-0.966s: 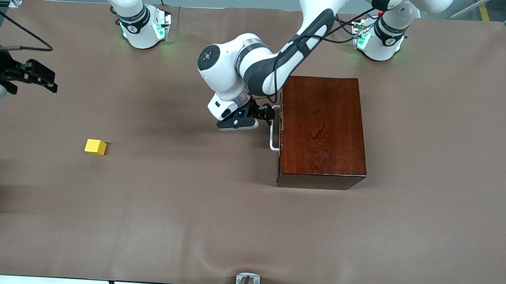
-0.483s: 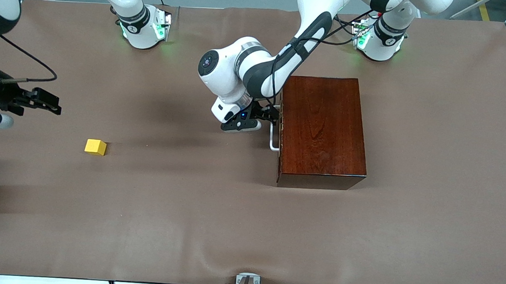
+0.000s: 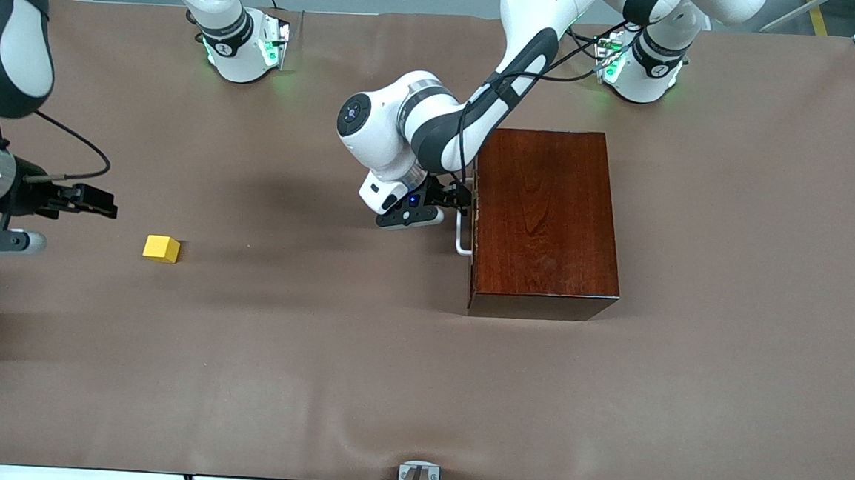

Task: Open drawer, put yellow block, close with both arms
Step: 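Pull the drawer open with the left gripper while the right gripper reaches the cube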

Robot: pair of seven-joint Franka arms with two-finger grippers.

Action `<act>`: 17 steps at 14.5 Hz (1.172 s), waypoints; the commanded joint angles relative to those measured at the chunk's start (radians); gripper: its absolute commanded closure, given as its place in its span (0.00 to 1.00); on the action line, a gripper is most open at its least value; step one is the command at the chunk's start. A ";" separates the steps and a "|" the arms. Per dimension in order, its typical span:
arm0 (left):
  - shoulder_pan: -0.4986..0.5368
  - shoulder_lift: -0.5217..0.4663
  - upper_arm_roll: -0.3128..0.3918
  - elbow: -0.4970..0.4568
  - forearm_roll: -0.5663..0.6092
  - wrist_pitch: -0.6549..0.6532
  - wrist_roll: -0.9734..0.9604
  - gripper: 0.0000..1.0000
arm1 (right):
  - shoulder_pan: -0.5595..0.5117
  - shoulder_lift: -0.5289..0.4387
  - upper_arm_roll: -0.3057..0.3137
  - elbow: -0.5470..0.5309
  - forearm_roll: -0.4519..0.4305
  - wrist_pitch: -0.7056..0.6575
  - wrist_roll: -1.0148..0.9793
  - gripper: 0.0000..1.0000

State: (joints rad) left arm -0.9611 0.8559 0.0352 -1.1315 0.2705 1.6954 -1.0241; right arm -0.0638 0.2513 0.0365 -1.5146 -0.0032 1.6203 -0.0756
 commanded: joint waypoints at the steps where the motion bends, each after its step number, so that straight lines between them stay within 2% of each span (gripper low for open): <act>1: 0.004 0.034 -0.001 0.049 0.015 0.041 -0.028 0.00 | -0.025 0.037 0.008 0.005 -0.001 0.022 0.002 0.00; 6: -0.001 0.041 -0.014 0.055 0.000 0.136 -0.108 0.00 | -0.042 0.086 0.008 -0.010 0.003 0.052 0.005 0.00; 12: -0.005 0.037 -0.024 0.055 -0.053 0.292 -0.212 0.00 | -0.079 0.092 0.008 -0.120 0.006 0.185 0.004 0.00; 17: -0.008 0.037 -0.047 0.053 -0.088 0.401 -0.289 0.00 | -0.090 0.124 0.008 -0.162 0.006 0.285 0.004 0.00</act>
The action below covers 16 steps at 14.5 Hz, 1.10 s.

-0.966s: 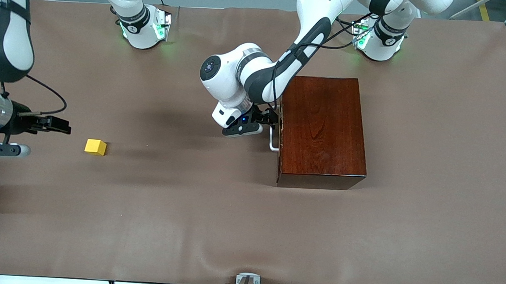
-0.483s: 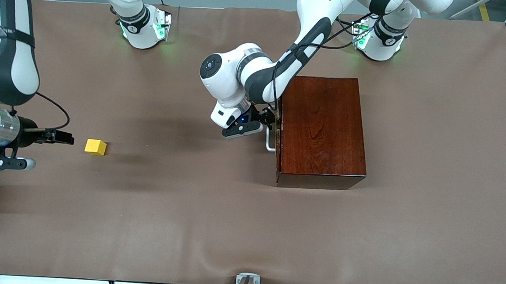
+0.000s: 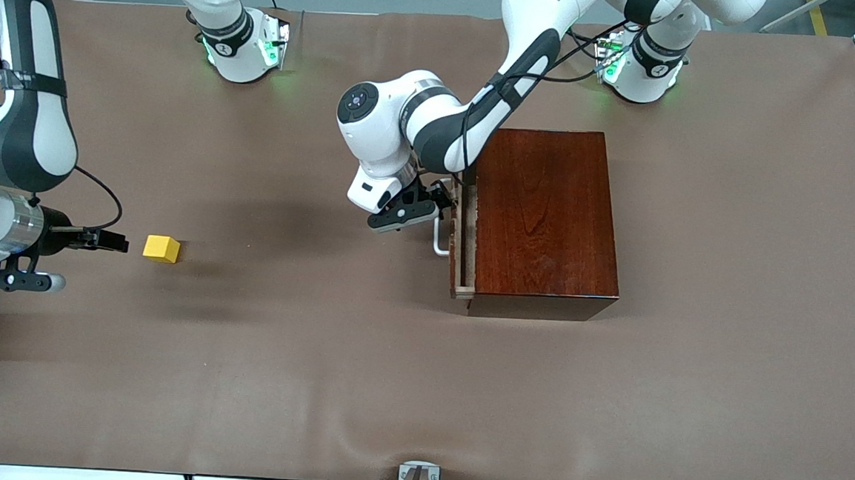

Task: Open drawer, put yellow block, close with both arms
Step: 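Pull the drawer open with the left gripper while the right gripper reaches the cube, then grasp the yellow cube with the right gripper while the left gripper withdraws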

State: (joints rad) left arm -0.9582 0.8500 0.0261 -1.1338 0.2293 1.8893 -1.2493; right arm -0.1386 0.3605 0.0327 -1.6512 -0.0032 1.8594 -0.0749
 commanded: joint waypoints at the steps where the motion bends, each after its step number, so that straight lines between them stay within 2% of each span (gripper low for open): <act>1: -0.011 0.043 -0.043 0.055 -0.047 0.229 -0.077 0.00 | -0.016 0.024 0.012 -0.028 0.006 0.055 0.003 0.00; 8: -0.011 0.046 -0.094 0.055 -0.047 0.290 -0.061 0.00 | -0.033 0.028 0.012 -0.169 0.006 0.204 0.003 0.00; 16: -0.005 0.017 -0.081 0.054 -0.036 0.281 0.016 0.00 | -0.052 0.028 0.013 -0.301 0.006 0.368 0.003 0.00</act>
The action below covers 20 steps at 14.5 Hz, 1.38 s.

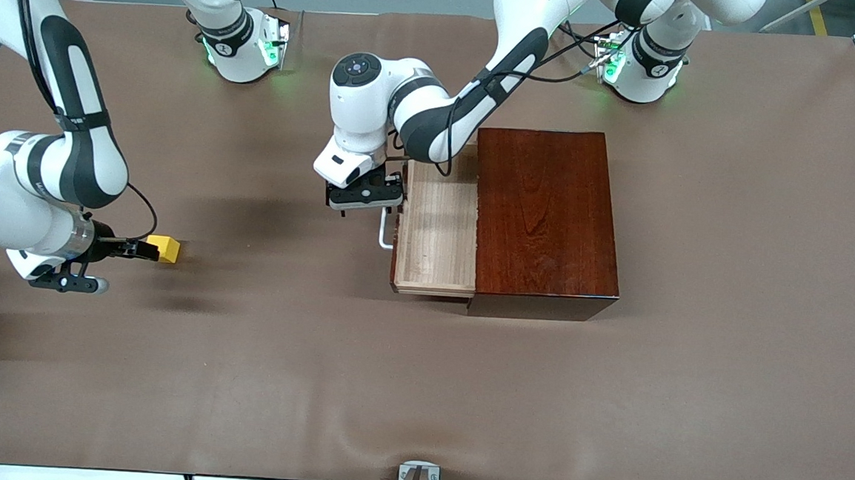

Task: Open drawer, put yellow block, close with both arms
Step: 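Grasp the yellow cube with the right gripper while the left gripper withdraws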

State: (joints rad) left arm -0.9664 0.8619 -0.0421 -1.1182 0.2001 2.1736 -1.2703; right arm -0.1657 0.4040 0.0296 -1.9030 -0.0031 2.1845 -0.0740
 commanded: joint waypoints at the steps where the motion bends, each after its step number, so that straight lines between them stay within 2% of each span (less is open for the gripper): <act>1: 0.002 0.000 -0.013 0.037 -0.007 -0.003 0.034 0.00 | -0.023 -0.014 0.016 -0.068 0.006 0.064 0.002 0.00; 4: -0.003 -0.015 -0.018 0.035 -0.002 -0.034 0.035 0.00 | -0.028 0.002 0.016 -0.097 0.006 0.118 0.002 0.00; 6: 0.005 -0.058 -0.018 0.035 -0.005 -0.118 0.040 0.00 | -0.023 0.003 0.016 -0.111 0.006 0.135 0.000 0.00; 9: 0.021 -0.185 -0.012 0.032 -0.004 -0.243 0.043 0.00 | -0.028 0.016 0.015 -0.157 0.002 0.216 -0.015 0.00; 13: 0.144 -0.383 0.001 0.006 0.008 -0.515 0.055 0.00 | -0.026 0.027 0.015 -0.171 -0.001 0.228 -0.020 0.00; 16: 0.219 -0.463 -0.002 -0.044 0.068 -0.577 0.086 0.00 | -0.052 0.048 0.015 -0.171 0.000 0.262 -0.085 0.00; 18: 0.265 -0.509 -0.001 -0.081 0.068 -0.609 0.167 0.00 | -0.066 0.050 0.016 -0.171 0.000 0.264 -0.095 0.14; 20: 0.336 -0.546 -0.008 -0.101 0.065 -0.627 0.234 0.00 | -0.064 0.050 0.018 -0.176 0.003 0.262 -0.092 0.23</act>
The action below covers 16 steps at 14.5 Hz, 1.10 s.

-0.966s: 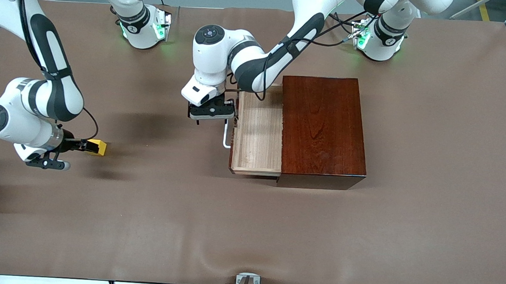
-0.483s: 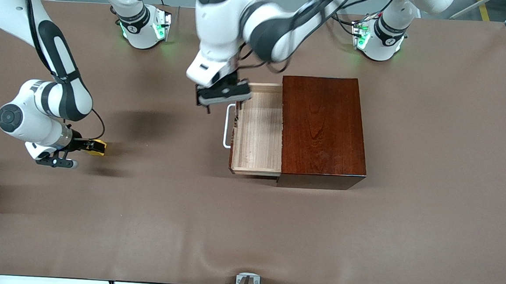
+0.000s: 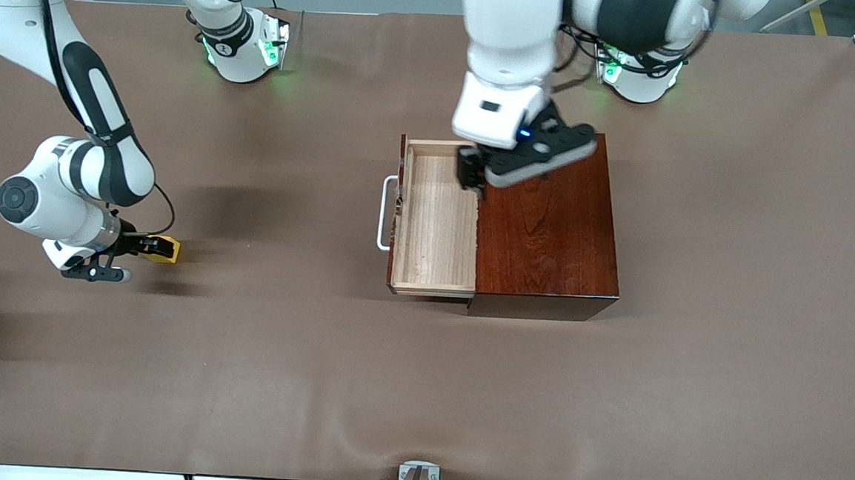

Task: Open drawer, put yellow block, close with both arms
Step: 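Grasp the yellow cube with the right gripper while the left gripper withdraws, then carry the yellow cube with the right gripper over the open drawer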

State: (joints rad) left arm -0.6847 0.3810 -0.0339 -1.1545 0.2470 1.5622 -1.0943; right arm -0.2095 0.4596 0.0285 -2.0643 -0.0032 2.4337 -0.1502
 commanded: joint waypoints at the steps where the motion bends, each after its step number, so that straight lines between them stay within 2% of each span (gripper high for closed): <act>1: 0.094 -0.089 -0.015 -0.089 0.012 -0.019 0.104 0.00 | -0.022 -0.006 0.019 -0.023 0.005 0.016 -0.016 0.31; 3: 0.184 -0.155 -0.020 -0.174 0.005 -0.016 0.201 0.00 | -0.021 -0.007 0.019 -0.027 0.009 0.016 -0.016 0.44; 6: 0.292 -0.221 -0.020 -0.258 -0.034 -0.008 0.351 0.00 | -0.019 -0.007 0.021 -0.027 0.014 0.013 -0.005 1.00; 11: 0.460 -0.298 -0.021 -0.320 -0.115 -0.005 0.632 0.00 | -0.001 -0.056 0.044 -0.010 0.015 -0.079 0.007 1.00; 16: 0.543 -0.330 -0.020 -0.340 -0.144 -0.014 0.831 0.00 | 0.056 -0.124 0.061 0.047 0.015 -0.224 0.150 1.00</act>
State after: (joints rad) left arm -0.1844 0.0896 -0.0421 -1.4559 0.1347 1.5416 -0.3509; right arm -0.1805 0.3885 0.0868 -2.0313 -0.0010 2.2778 -0.0544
